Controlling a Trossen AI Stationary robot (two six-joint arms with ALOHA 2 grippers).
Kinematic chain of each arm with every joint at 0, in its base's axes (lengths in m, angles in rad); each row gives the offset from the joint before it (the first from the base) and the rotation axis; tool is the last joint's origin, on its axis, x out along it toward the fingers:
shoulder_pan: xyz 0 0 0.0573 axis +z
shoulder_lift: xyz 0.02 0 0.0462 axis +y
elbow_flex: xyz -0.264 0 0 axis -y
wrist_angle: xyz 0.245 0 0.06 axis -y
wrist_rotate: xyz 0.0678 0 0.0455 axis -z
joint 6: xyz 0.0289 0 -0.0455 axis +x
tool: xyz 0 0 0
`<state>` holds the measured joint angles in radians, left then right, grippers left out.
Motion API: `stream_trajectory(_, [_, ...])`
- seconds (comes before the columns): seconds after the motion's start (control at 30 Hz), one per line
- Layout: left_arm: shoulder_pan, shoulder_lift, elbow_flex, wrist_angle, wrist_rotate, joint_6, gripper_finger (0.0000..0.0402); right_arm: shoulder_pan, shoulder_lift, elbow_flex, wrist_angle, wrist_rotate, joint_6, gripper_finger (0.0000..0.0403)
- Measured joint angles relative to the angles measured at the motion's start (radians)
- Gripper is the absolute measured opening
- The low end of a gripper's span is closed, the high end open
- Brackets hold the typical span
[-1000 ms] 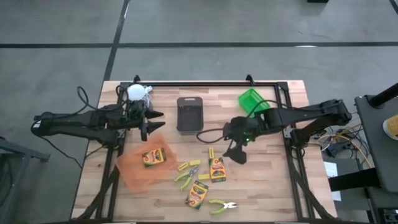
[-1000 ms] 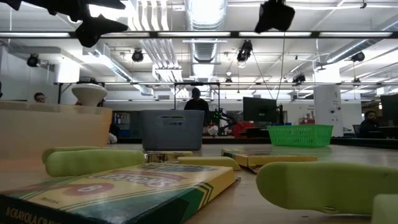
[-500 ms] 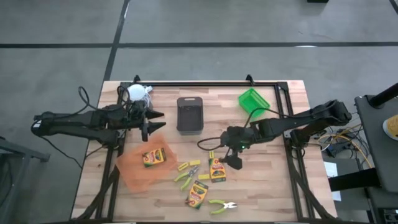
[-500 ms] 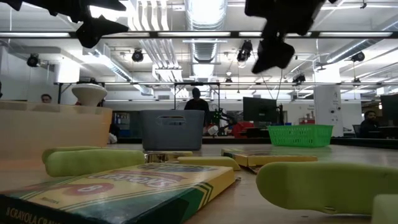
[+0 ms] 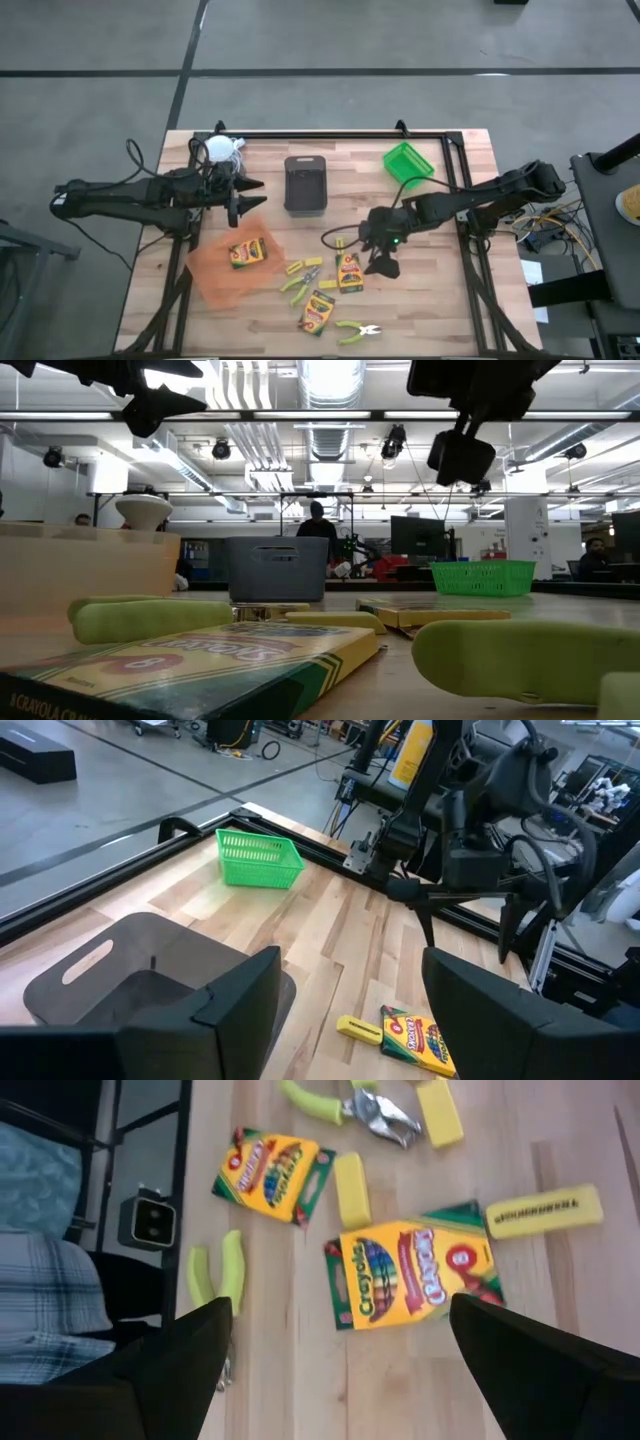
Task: Pick & Place School Supplies
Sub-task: Put the pack of crayons into the orange bin
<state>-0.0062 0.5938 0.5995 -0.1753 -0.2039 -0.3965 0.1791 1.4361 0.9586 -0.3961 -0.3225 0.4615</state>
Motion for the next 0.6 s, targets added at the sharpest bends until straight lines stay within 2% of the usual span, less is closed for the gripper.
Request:
stream_trajectory(0.27, [0.0, 0.0, 0.0, 0.0, 0.0, 0.0, 0.025, 0.0, 0.0, 0.053, 0.025, 0.008, -0.007, 0.037])
stream_trajectory(0.6, [0.0, 0.0, 0.0, 0.0, 0.0, 0.0, 0.025, 0.0, 0.004, 0.051, 0.155, 0.016, -0.009, 0.037])
